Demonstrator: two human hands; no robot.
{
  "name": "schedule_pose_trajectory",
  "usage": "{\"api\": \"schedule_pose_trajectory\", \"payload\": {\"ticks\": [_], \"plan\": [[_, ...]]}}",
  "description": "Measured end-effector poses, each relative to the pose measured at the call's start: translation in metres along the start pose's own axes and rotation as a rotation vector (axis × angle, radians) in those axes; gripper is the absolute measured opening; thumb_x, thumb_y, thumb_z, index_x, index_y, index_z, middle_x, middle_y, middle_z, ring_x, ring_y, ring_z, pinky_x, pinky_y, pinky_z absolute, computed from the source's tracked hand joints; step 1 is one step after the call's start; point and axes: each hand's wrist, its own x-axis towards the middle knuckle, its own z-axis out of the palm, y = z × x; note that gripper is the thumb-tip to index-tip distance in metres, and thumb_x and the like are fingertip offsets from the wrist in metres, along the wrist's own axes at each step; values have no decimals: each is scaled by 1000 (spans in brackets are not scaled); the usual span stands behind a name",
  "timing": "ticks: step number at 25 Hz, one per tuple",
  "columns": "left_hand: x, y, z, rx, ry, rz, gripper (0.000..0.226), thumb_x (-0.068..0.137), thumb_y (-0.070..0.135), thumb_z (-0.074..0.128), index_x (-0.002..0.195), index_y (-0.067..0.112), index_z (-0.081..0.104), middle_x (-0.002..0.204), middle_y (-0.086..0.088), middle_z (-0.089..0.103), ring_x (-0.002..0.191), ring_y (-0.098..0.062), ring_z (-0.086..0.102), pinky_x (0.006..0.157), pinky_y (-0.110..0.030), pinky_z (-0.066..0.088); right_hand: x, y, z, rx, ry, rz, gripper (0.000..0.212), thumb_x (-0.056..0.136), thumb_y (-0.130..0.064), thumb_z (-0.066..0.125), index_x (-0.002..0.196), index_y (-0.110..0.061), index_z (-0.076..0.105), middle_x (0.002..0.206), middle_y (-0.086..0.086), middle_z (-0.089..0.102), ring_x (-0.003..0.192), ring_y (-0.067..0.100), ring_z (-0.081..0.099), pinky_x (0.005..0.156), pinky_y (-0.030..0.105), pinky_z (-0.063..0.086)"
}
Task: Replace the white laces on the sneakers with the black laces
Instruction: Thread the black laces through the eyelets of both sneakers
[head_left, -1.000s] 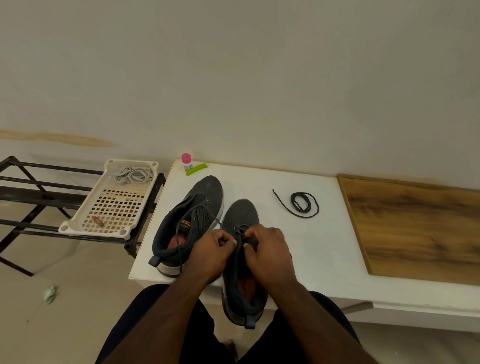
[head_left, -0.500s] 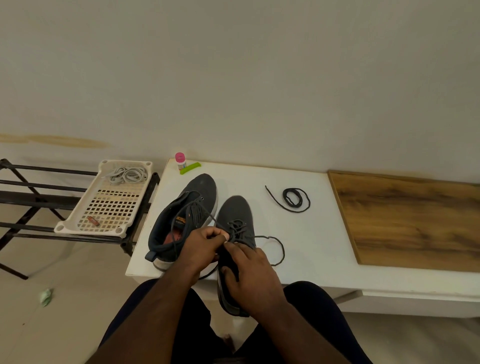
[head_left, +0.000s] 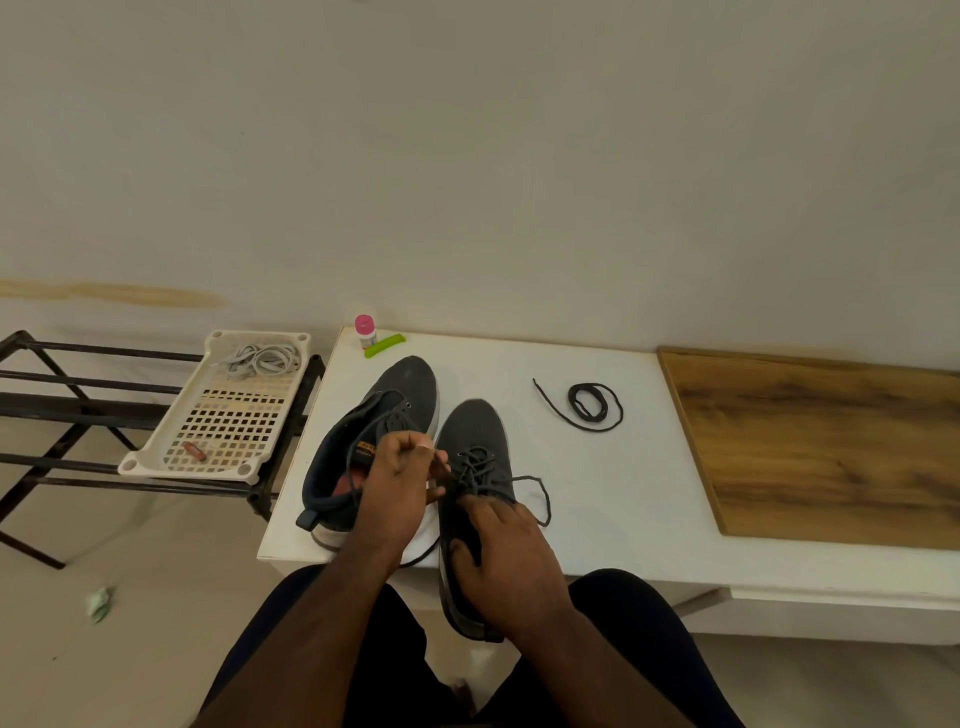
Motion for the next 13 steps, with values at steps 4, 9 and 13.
{"api": "schedule_pose_trajectory", "payload": {"ticks": [4,9,13], "plan": [[3,-15,-6,268,-166,29,16,100,23,56,98,30,70,96,0,73,96,-20,70,88,-42,59,0,0,1,14,16,-19,47,94,-38,46,141,-33,44,133,-11,55,120,15,48,100,27,41],[4,-14,-4,159,-156,-57,17,98,19,59,94,19,75,94,-3,76,97,-21,71,88,-40,59,2,-3,-1,-3,-6,-25,50,95,-37,44,145,-34,42,132,-8,54,121,17,47,100,29,43],[0,-4,-1,119,-40,48,25,102,17,50,91,8,70,85,-7,73,86,-21,71,75,-26,56,5,-4,0,7,-28,9,50,95,-37,45,145,-28,41,137,-6,54,124,16,46,105,28,39]]}}
